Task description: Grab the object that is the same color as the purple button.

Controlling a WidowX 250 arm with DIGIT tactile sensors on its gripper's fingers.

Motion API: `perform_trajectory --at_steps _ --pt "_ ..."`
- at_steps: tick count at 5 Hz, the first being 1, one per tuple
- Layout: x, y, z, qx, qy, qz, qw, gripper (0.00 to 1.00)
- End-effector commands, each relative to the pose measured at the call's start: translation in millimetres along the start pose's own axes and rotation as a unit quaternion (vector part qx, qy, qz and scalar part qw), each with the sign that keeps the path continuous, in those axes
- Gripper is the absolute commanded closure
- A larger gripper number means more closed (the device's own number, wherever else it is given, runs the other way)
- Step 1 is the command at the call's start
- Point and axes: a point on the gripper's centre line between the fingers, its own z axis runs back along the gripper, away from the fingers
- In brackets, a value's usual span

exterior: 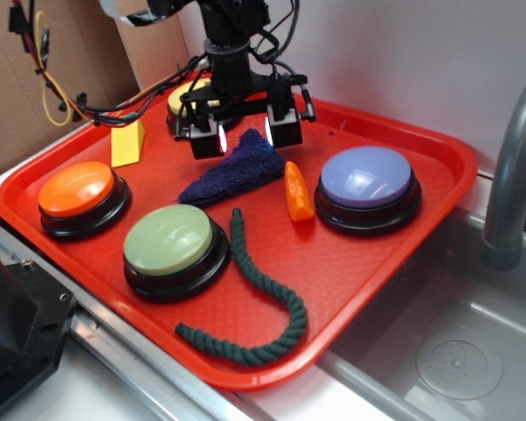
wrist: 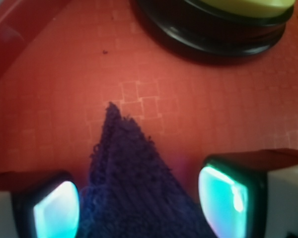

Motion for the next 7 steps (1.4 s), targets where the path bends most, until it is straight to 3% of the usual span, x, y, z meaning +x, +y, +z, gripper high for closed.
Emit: perform_trajectory --at_steps 1,2,3,4,5,7 --pt "15 3 10 -0.004 0.018 0.005 1.0 0.65" --pt "13 7 10 -0.013 0.041 -0.012 0.999 1.0" --pt "10 11 9 -0.027 0.065 -0.031 0.997 1.0" --pt "7 12 9 -0.034 0.054 -0.034 0.997 1.0" --pt "6 10 15 -0.045 0.025 -0.064 0.997 1.0" --pt "16 6 89 -0.051 -0.006 -0.145 0.988 1.0"
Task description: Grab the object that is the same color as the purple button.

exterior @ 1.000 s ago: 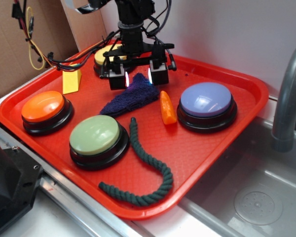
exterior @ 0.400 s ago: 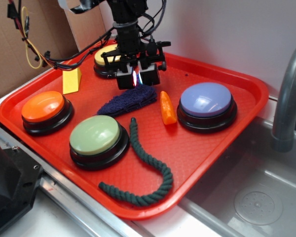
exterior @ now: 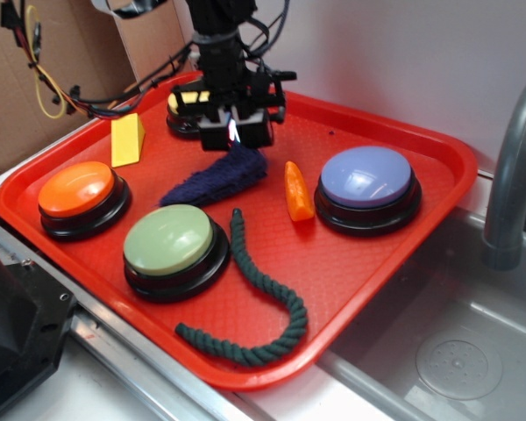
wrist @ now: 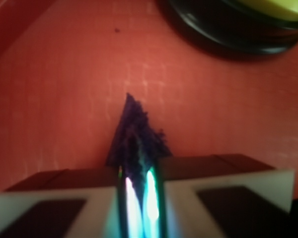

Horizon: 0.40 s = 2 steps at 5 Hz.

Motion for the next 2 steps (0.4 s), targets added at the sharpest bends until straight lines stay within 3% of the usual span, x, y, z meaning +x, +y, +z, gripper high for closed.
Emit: perform_trajectory --at_steps 1,2 --pt "16 -7 109 -0.016 -0.057 -0.126 0.99 1.0" --pt "10 -5 145 -0.018 -0.08 -0.181 0.98 1.0"
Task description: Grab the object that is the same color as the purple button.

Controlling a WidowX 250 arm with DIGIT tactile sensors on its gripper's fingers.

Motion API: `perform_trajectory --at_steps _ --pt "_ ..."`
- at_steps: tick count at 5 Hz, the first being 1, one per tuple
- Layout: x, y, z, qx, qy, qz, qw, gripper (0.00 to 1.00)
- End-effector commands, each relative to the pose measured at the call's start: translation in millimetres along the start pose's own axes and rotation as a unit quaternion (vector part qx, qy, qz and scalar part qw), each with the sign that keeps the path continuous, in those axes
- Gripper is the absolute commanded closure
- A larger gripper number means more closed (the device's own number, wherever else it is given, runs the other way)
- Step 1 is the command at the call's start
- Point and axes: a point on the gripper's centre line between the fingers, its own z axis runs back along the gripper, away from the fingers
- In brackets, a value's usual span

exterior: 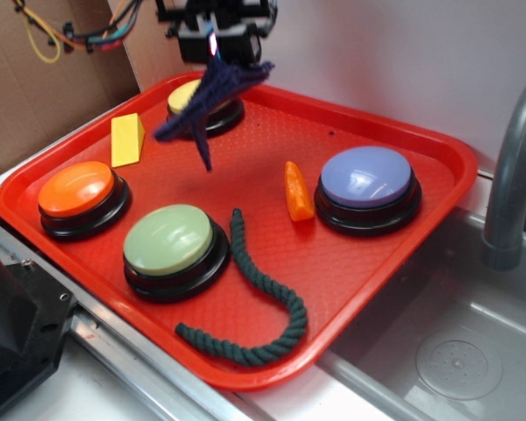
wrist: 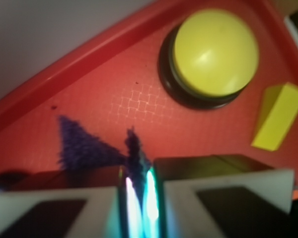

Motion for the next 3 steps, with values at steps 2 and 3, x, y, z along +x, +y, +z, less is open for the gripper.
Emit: perform_trajectory --at_steps 2,3 --pt "-7 20 95 -0.04 -0.081 -0.119 0.989 1.0" --pt "3 31 96 -0.036 -0.078 -0.066 0.994 1.0"
